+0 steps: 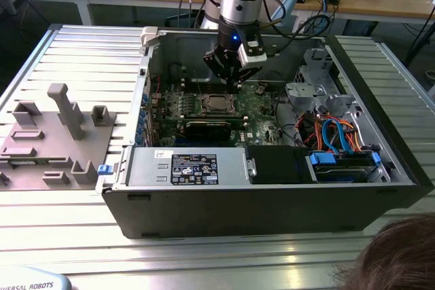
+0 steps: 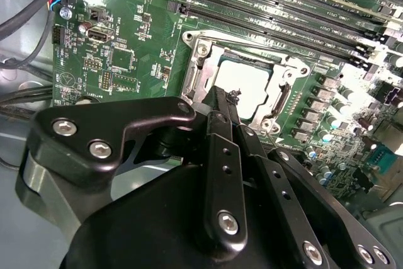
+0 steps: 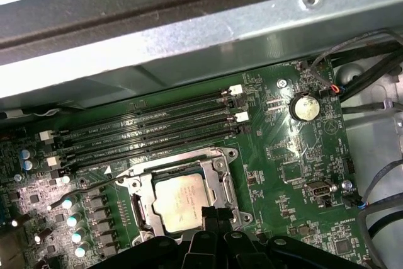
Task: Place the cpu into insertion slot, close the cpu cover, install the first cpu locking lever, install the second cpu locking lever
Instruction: 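Install the first cpu locking lever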
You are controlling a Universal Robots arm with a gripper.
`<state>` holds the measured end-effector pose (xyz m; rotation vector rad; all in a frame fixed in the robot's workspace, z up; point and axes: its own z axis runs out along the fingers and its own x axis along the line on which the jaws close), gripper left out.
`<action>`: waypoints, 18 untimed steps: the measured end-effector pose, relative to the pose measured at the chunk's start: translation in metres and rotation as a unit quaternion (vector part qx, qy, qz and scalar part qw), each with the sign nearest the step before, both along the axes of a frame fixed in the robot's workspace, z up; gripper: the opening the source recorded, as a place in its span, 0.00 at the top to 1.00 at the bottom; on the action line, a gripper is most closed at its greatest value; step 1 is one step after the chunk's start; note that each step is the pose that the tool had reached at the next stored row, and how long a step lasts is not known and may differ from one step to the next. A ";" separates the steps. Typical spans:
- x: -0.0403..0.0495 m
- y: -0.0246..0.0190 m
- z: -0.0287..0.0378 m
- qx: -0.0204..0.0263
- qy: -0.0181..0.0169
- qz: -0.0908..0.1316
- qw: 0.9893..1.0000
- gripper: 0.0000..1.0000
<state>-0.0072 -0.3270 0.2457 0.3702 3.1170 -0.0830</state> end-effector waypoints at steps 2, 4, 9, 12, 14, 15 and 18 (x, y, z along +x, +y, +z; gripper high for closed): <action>0.0000 0.0000 0.0000 0.000 0.000 0.000 1.000 0.89; 0.0000 0.0000 0.0000 0.000 0.000 0.001 1.000 0.89; 0.0000 0.0000 -0.0001 0.000 0.000 0.001 1.000 0.89; 0.0000 0.0000 -0.0001 0.000 0.000 0.002 1.000 0.89; 0.0000 0.0000 -0.0002 0.000 0.000 0.004 1.000 0.89; 0.0000 0.0000 -0.0002 0.000 0.000 0.005 1.000 0.89; 0.0000 0.0000 -0.0002 0.000 0.000 0.005 1.000 0.89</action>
